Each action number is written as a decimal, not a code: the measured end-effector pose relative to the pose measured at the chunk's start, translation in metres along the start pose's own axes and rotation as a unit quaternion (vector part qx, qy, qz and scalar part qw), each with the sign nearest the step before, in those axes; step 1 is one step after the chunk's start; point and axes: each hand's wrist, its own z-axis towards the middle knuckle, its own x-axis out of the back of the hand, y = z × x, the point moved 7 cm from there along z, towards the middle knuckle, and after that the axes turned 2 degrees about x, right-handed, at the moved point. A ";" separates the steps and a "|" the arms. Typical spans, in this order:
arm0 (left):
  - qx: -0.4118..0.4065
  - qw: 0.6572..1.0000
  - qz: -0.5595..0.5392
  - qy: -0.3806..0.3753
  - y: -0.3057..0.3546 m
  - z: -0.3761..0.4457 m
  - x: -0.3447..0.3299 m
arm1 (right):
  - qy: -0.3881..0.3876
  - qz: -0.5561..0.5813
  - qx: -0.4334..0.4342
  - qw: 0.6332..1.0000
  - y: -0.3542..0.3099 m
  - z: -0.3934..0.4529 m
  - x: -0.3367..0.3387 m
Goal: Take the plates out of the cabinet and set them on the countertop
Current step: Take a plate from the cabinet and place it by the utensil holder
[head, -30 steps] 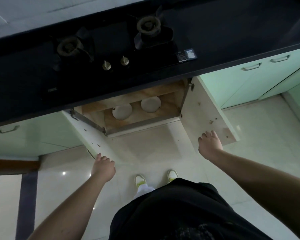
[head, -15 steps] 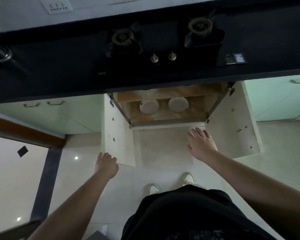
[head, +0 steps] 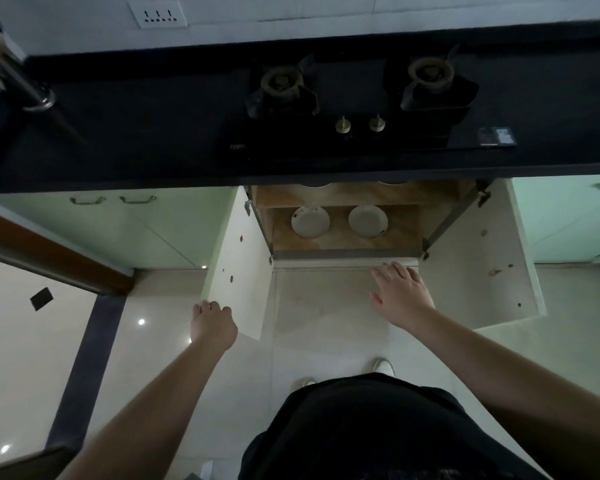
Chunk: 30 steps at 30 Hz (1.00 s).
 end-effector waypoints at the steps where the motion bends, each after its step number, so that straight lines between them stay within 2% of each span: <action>1: 0.001 1.000 0.001 0.004 0.002 0.002 0.003 | 0.002 0.003 -0.007 1.000 0.001 0.000 0.002; 5: -0.010 0.999 -0.008 0.040 0.021 0.015 0.031 | 0.014 0.017 -0.038 0.999 0.011 -0.001 0.010; 12: -0.144 0.980 -0.030 0.135 0.093 0.024 0.102 | 0.051 0.039 -0.079 0.995 0.036 -0.003 0.028; 18: -0.232 0.957 -0.070 0.162 0.155 0.021 0.157 | 0.063 0.068 -0.101 0.991 0.069 0.010 0.034; 25: -0.261 0.943 -0.082 0.189 0.221 0.028 0.216 | 0.065 0.095 -0.094 0.989 0.113 0.044 0.040; 30: -0.247 0.945 -0.099 0.189 0.246 0.059 0.247 | 0.058 0.136 -0.084 0.985 0.151 0.085 0.040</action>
